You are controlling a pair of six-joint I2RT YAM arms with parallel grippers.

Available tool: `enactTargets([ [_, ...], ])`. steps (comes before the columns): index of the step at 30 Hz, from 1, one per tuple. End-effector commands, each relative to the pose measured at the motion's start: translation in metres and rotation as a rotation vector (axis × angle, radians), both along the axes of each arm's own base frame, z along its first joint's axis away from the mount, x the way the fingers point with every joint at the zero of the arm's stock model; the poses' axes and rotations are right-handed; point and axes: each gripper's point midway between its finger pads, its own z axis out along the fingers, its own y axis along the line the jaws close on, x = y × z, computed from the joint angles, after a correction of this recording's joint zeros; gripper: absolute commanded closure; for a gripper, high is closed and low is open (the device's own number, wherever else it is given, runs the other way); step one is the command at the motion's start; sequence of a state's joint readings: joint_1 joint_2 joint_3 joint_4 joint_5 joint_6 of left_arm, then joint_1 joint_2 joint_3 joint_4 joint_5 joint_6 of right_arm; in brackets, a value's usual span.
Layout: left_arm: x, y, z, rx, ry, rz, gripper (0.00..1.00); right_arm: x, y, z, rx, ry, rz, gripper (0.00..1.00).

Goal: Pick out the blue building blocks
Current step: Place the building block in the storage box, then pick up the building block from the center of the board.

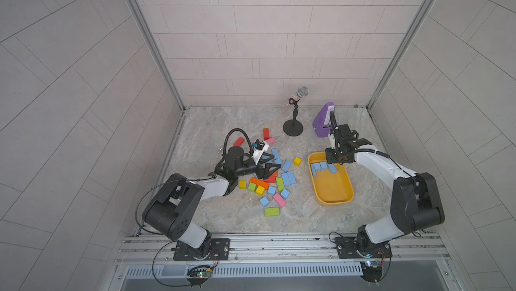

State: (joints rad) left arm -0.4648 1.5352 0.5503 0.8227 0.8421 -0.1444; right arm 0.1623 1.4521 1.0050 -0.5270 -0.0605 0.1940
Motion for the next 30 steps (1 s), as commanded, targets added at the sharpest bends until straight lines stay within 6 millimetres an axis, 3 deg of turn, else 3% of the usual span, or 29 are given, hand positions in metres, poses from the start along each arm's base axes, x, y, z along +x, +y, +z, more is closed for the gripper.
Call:
enactTargets([
  [1,0.010,0.002,0.002,0.054,-0.043,0.009,0.29,-0.001,0.030,0.037,0.131,-0.167,0.074,0.49],
  [4,0.013,0.008,-0.006,0.147,-0.079,0.003,0.29,-0.015,0.076,0.058,0.286,-0.287,0.203,0.49],
  [7,0.016,0.017,-0.013,0.243,-0.119,-0.030,0.28,-0.037,0.122,0.077,0.287,-0.431,0.360,0.47],
  [11,0.021,0.034,-0.024,0.369,-0.127,-0.052,0.29,-0.058,0.157,0.087,0.319,-0.518,0.462,0.46],
  [13,0.023,0.036,-0.015,0.347,-0.136,-0.086,0.31,-0.063,0.161,0.086,0.347,-0.523,0.468,0.46],
  [15,0.021,0.041,-0.017,0.440,-0.174,-0.136,0.32,-0.065,0.162,0.085,0.360,-0.543,0.468,0.46],
  [23,0.025,0.086,-0.056,0.900,-0.171,-0.296,0.33,-0.074,0.158,0.070,0.331,-0.535,0.507,0.46],
  [30,-0.010,0.105,-0.077,1.037,-0.285,-0.625,0.33,-0.081,0.159,0.070,0.338,-0.571,0.551,0.46],
])
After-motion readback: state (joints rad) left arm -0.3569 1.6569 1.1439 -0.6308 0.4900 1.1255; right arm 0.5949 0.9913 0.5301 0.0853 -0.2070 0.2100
